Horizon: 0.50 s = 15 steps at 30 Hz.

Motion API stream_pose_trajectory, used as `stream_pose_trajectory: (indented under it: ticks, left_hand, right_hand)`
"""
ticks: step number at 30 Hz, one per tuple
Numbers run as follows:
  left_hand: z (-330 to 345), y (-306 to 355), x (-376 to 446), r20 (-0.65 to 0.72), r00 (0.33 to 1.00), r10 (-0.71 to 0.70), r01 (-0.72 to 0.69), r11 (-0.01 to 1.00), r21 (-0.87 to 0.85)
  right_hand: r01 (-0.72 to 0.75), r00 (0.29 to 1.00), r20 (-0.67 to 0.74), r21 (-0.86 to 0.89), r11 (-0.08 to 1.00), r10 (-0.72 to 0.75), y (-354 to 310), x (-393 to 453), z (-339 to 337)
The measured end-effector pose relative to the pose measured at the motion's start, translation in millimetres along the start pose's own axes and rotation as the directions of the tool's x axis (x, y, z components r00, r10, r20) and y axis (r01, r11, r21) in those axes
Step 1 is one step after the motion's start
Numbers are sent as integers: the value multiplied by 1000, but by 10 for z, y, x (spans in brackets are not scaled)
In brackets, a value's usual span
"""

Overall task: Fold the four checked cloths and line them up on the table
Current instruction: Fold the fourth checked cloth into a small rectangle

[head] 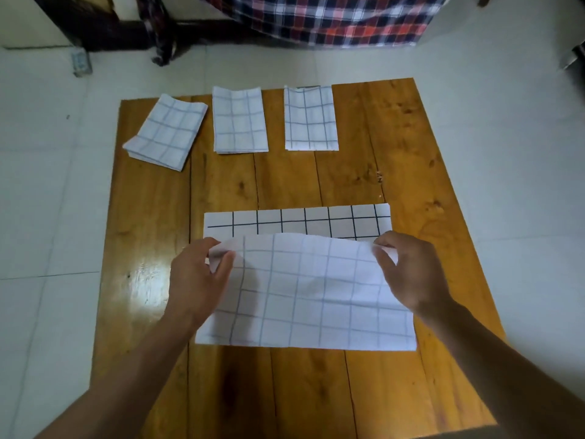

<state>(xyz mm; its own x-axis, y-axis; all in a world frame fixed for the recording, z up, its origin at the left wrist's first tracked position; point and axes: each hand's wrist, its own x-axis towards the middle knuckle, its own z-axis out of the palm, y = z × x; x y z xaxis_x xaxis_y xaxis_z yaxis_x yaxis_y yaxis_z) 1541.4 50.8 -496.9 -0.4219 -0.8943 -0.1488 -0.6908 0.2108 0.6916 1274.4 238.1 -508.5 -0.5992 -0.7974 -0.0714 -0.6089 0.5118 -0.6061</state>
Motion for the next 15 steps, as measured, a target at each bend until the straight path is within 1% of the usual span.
stream_pose_trajectory:
  ticks: [5, 8, 11, 15]
  left_hand:
    - [92, -116, 177, -34, 999, 9, -8, 1000, 30]
    - [113, -151, 295, -55, 997, 52, -48, 996, 69]
    - [137, -225, 396, -31, 996, 81, -78, 992, 95]
    - [187, -340, 504, -12, 998, 63, -61, 987, 148]
  right_hand:
    - [81, 997, 15, -2, 997, -81, 67, 295, 78]
    - [124, 992, 42, -16, 992, -123, 95, 497, 146]
    - [179, 980, 96, -56, 982, -173, 131, 648, 227]
    - [186, 978, 112, -91, 978, -176, 189, 742, 302]
